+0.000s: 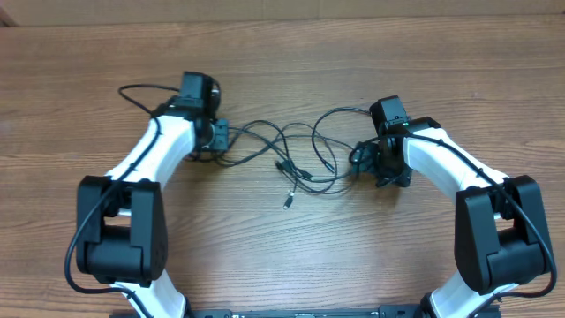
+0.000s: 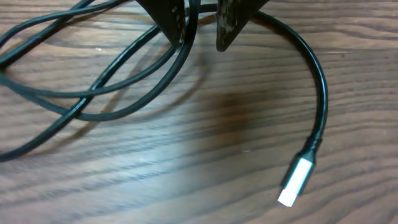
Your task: Untangle cables
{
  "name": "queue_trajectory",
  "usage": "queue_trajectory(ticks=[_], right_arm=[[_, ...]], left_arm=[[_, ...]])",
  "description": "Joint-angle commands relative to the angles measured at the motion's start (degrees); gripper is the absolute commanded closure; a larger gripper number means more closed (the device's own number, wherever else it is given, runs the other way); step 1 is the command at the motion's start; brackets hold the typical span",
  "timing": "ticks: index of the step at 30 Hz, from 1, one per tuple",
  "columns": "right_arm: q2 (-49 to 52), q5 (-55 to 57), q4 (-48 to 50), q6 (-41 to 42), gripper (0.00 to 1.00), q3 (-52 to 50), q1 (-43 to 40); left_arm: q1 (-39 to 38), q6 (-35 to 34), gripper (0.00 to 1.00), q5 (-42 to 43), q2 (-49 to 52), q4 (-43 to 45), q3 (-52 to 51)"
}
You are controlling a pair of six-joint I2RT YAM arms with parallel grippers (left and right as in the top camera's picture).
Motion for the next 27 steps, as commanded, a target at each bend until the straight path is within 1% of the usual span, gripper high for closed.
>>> queue_trajectory(ticks=[1, 4, 6, 9, 11, 12, 15, 18, 19, 20, 21, 22, 25, 27], right_arm=[[0.26, -6.23, 1.33, -4.17, 0.12, -0.02, 1.62], [0.26, -5.25, 1.57, -4.17, 0.12, -0.02, 2.56], [0.26, -1.9, 1.11, -4.17, 0.11, -0.02, 2.93], [0.37, 4.46, -0.31, -4.13, 0.1, -0.02, 2.95], [0.42, 6.16, -1.05, -4.13, 0.1, -0.02, 2.69], [0.46, 7.17, -1.46, -4.09, 0.09, -0.02, 2.36], [0.57, 8.85, -1.44, -2.08, 0.0, -0.02, 1.46], [0.57, 9.05, -0.72, -1.03, 0.0, -0.02, 0.55], [0.57, 8.96, -0.44, -0.83, 0.0, -0.02, 0.39], [0.57, 8.61, -0.17, -0.09, 0.0, 0.04, 0.33], [0.57, 7.41, -0.17, 0.22, 0.0, 0.22, 0.31], [0.57, 2.8, -0.24, -0.07, 0.0, 0.59, 0.31], [0.57, -19.43, 0.66, -6.6, 0.0, 2.29, 0.31], [0.57, -29.73, 2.27, -8.85, 0.0, 2.69, 0.31]], left_arm=[[4.57, -1.84, 0.79, 8.61, -1.49, -0.11, 0.04], [7.23, -1.84, 0.77, 13.55, -1.46, -0.13, 0.04], [8.83, -1.84, 0.78, 15.61, -1.46, -0.2, 0.04], [10.45, -2.21, 0.78, 17.31, -1.46, -0.39, 0.02], [10.69, -3.45, 0.78, 17.73, -1.42, -0.39, 0.02], [10.69, -3.63, 0.77, 17.77, -1.42, -0.37, 0.02], [10.14, -3.63, 0.74, 18.25, -1.42, -0.28, 0.02], [9.05, -3.58, 0.73, 18.23, -1.42, 0.09, 0.02], [8.59, -3.54, 0.74, 18.23, -1.42, 0.17, 0.02], [8.09, -3.54, 0.82, 18.23, -1.42, 0.33, 0.02], [7.69, -3.56, 0.9, 18.23, -1.42, 0.39, 0.02], [7.17, -3.56, 0.91, 18.23, -1.42, 0.57, 0.02], [5.44, -3.23, 0.91, 18.23, -1.42, 1.18, 0.02], [4.28, -2.6, 0.9, 18.23, -1.42, 1.53, 0.02]])
